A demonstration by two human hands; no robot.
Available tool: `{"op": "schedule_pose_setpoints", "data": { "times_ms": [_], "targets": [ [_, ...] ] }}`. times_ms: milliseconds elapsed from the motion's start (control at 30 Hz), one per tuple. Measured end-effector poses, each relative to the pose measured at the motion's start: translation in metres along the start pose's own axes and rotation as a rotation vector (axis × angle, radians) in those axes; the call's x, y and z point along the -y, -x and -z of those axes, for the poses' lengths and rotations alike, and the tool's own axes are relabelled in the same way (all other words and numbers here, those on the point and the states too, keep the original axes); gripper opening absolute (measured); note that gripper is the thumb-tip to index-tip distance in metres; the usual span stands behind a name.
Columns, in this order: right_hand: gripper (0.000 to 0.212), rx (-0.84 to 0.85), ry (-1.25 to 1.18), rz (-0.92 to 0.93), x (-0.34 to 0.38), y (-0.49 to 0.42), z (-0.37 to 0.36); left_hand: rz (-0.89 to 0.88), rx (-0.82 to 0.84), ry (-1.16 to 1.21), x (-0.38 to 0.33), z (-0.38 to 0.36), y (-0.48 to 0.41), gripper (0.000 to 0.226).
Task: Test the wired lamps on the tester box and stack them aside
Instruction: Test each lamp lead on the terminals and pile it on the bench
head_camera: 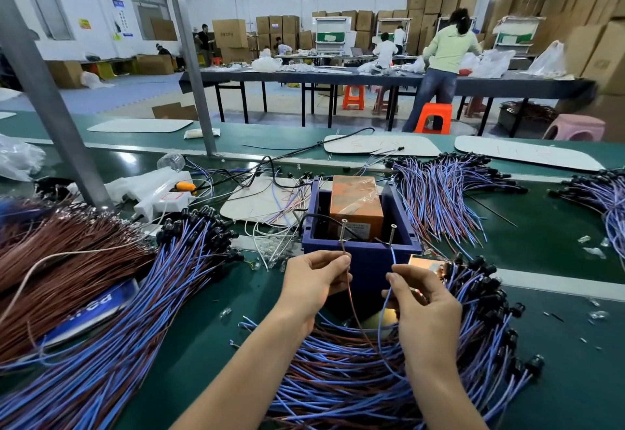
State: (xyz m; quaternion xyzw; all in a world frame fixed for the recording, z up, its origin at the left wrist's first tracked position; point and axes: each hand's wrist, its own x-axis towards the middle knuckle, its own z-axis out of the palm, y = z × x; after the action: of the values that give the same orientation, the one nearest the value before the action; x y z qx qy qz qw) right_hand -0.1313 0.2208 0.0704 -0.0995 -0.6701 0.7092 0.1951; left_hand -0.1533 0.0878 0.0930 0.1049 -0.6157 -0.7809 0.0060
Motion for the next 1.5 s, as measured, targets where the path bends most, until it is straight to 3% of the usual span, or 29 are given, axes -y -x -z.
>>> {"op": "schedule_pose_setpoints", "data": {
  "times_ms": [300,400,500,567,633,733,800,1000,1133,1267,1333,1500],
  "targets": [
    [0.017,0.033,0.013,0.022,-0.002,0.001,0.002,0.013,0.033,-0.027,-0.002,-0.001,0.005,0.007],
    [0.019,0.209,0.109,0.046,-0.001,0.007,0.003,-0.009,0.056,-0.096,-0.005,0.005,0.009,0.01],
    [0.022,0.493,0.319,0.038,-0.001,0.015,0.006,-0.119,-0.073,-0.194,-0.008,0.03,0.006,0.014],
    [0.022,0.625,0.461,-0.002,-0.002,0.018,0.007,-0.257,-0.243,-0.511,-0.011,0.061,0.0,0.014],
    [0.018,0.683,0.566,-0.001,-0.005,0.021,0.007,-0.343,-0.416,-1.05,-0.009,0.099,-0.008,0.018],
    [0.014,0.702,0.647,0.048,-0.007,0.024,0.004,-0.19,-0.482,-1.604,0.001,0.143,-0.014,0.03],
    [0.015,0.728,0.711,0.094,-0.008,0.025,0.003,-0.15,-0.441,-1.753,0.011,0.155,-0.015,0.027],
    [0.014,0.687,0.67,0.119,-0.005,0.026,0.006,-0.395,-0.45,-1.332,0.012,0.15,-0.003,0.026],
    [0.013,0.645,0.46,0.122,0.006,0.029,0.002,-0.584,-0.311,-1.021,-0.008,0.113,0.028,0.028],
    [0.026,0.691,-0.05,0.0,0.026,0.037,-0.01,-0.5,0.005,-0.803,-0.015,0.066,0.053,0.029],
    [0.033,0.637,-0.204,-0.056,0.034,0.037,-0.011,-0.476,0.109,-0.724,-0.016,0.052,0.058,0.022],
    [0.02,0.534,-0.144,-0.11,0.037,0.035,0.0,-0.464,0.225,-0.623,-0.013,0.042,0.064,0.015]
  ]
}}
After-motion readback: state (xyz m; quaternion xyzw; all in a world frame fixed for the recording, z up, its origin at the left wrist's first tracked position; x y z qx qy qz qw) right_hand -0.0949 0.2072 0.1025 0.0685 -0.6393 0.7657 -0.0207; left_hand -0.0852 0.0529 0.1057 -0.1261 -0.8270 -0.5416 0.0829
